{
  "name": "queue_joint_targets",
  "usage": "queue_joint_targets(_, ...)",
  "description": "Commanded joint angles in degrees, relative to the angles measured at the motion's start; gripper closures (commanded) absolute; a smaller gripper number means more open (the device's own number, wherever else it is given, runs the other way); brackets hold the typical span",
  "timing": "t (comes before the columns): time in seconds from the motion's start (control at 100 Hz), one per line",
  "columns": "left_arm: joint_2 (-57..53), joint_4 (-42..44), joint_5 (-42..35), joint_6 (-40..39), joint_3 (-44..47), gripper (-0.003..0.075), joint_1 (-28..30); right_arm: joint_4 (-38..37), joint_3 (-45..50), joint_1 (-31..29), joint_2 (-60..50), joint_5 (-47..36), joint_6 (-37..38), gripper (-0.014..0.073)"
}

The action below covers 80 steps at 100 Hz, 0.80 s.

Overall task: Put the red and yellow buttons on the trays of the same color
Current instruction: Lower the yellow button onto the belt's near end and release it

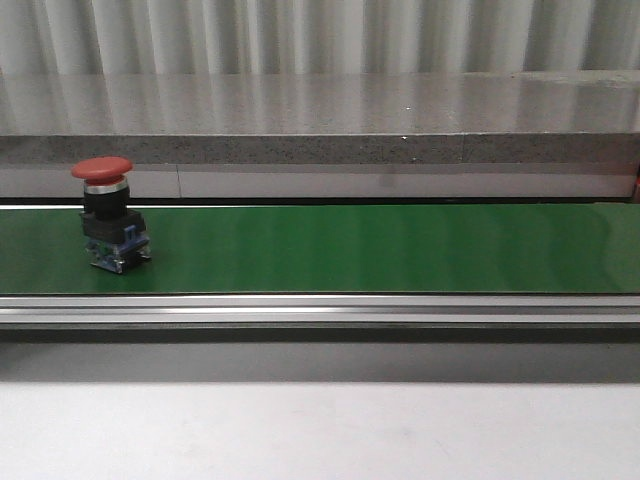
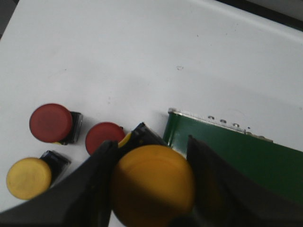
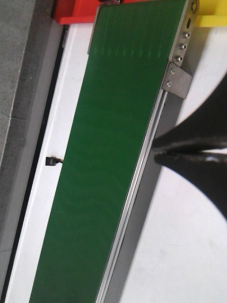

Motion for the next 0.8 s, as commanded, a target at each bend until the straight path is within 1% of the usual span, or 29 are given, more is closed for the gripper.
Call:
queue_joint_targets(0.0, -5.24, -1.76, -3.92, 0.22, 2.11, 0.0573, -0.17, 0.26, -1.31, -0.2, 0.52, -3.63, -0.38, 0.0654)
queue_joint_targets(0.18, -6.71, -2.51, -5.12, 0.22, 7.95, 0.0573, -0.31, 0.26, -1.31, -0.2, 0.52, -3.63, -0.38, 0.0654)
queue_joint_targets(0.34, -6.71, -3.06, -7.63, 0.22, 11.35, 0.0573, -2.88, 0.26, -1.31, -0.2, 0.52, -3.63, -0.38, 0.0654)
queue_joint_targets(0.46, -6.59, -3.06, -10.15, 0.22, 13.01, 0.0573, -5.23, 0.26, -1.31, -0.2, 0.52, -3.63, -0.38, 0.0654)
queue_joint_targets(0.63, -5.92, -3.06, -10.41, 0.22, 13.26, 0.0568, -6.45, 0.26, -1.31, -0.2, 0.52, -3.63, -0.38, 0.0654)
queue_joint_targets(0.68, -5.7, -3.06, -10.3, 0.22, 13.26, 0.0542, -6.45, 0.26, -1.31, -0.2, 0.52, -3.63, -0.38, 0.0654)
queue_joint_targets(0.73, -5.7, -3.06, -10.17, 0.22, 13.26, 0.0478, -6.45, 0.26, -1.31, -0.2, 0.52, -3.63, -0.38, 0.0654)
queue_joint_targets(0.79, -5.7, -3.06, -9.91, 0.49, 13.26, 0.0351, -6.45, 0.26, -1.31, -0.2, 0.52, -3.63, -0.38, 0.0654)
